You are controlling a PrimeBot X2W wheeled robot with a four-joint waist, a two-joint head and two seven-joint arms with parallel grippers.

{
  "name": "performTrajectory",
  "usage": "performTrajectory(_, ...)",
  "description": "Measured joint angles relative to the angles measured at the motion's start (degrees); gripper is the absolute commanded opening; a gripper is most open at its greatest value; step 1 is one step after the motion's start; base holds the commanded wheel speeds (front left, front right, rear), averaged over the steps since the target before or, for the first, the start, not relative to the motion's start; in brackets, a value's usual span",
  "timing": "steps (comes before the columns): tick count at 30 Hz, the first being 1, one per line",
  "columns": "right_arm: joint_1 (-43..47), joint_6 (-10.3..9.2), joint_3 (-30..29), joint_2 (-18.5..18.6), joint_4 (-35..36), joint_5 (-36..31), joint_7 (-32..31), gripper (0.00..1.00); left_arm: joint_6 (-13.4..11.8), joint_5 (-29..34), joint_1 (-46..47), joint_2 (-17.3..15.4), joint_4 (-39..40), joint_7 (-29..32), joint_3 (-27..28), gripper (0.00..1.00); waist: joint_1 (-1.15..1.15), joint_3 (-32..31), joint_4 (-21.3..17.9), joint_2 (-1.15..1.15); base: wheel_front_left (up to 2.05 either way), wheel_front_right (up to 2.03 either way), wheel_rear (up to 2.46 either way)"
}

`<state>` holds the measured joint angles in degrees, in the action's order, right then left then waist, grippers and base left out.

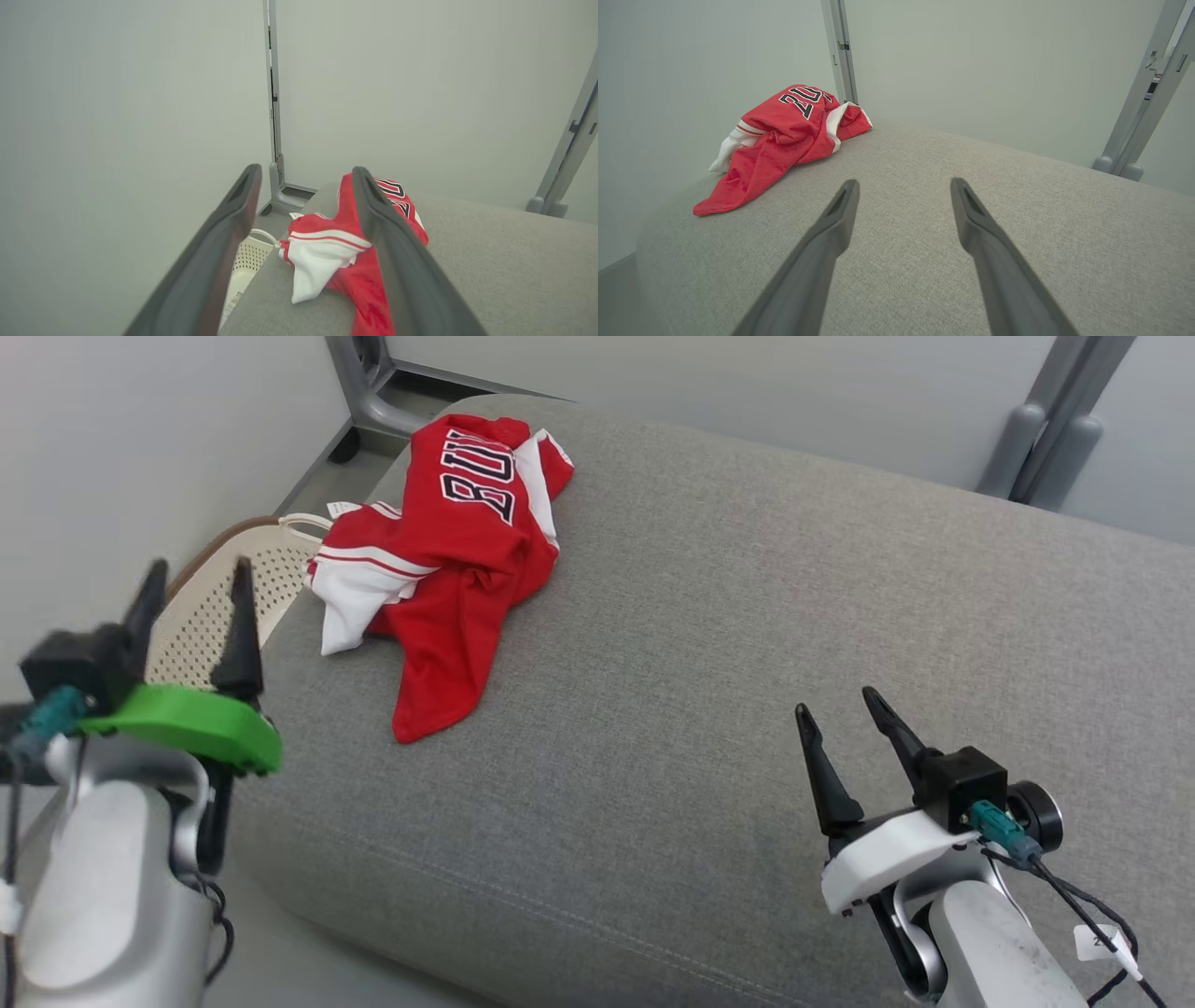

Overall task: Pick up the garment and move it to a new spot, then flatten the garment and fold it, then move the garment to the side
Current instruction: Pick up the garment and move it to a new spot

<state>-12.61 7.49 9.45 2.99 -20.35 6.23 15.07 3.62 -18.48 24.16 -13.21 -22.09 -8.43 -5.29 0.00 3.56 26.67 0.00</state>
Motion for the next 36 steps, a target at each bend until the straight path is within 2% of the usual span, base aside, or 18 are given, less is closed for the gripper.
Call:
performTrajectory(7,-2.1,0.0,1.5,0.0,1.2,-0.9,0.0,1.0,2.4,-4.5,12.0,-4.8,-0.3,8.2,1.6,1.0,0.0,2.6,-3.7,0.01,0.0,0.0,0.0)
performTrajectory(14,-4.9,0.01,3.1,-0.2,3.5,-1.5,0.0,1.0,3.5,-10.5,20.8,-9.4,-9.2,16.4,1.3,1.0,0.0,6.6,-9.1,0.01,0.0,0.0,0.0)
performTrajectory(16,-5.6,0.01,3.4,-0.2,4.3,-1.9,0.0,1.0,3.7,-14.2,22.4,-10.4,-11.8,18.9,1.5,1.0,0.0,7.9,-10.8,0.01,0.0,0.0,0.0)
performTrajectory(26,-7.7,0.01,3.3,-0.2,8.3,-2.1,0.0,1.0,3.8,-24.6,25.8,-18.4,-17.5,27.7,-2.7,1.0,0.0,16.2,-17.7,0.0,0.0,0.0,0.0)
performTrajectory(29,-7.8,0.01,2.8,-0.2,9.1,-2.0,0.0,1.0,3.8,-28.5,25.8,-19.8,-18.9,29.1,-3.5,1.0,0.01,19.3,-19.8,0.0,0.0,0.0,0.0)
performTrajectory(36,-8.9,0.01,2.7,-0.2,9.6,-1.9,0.0,1.0,3.8,-32.5,25.3,-21.0,-21.4,30.7,-4.6,1.0,0.01,23.0,-22.0,0.0,0.0,0.0,0.0)
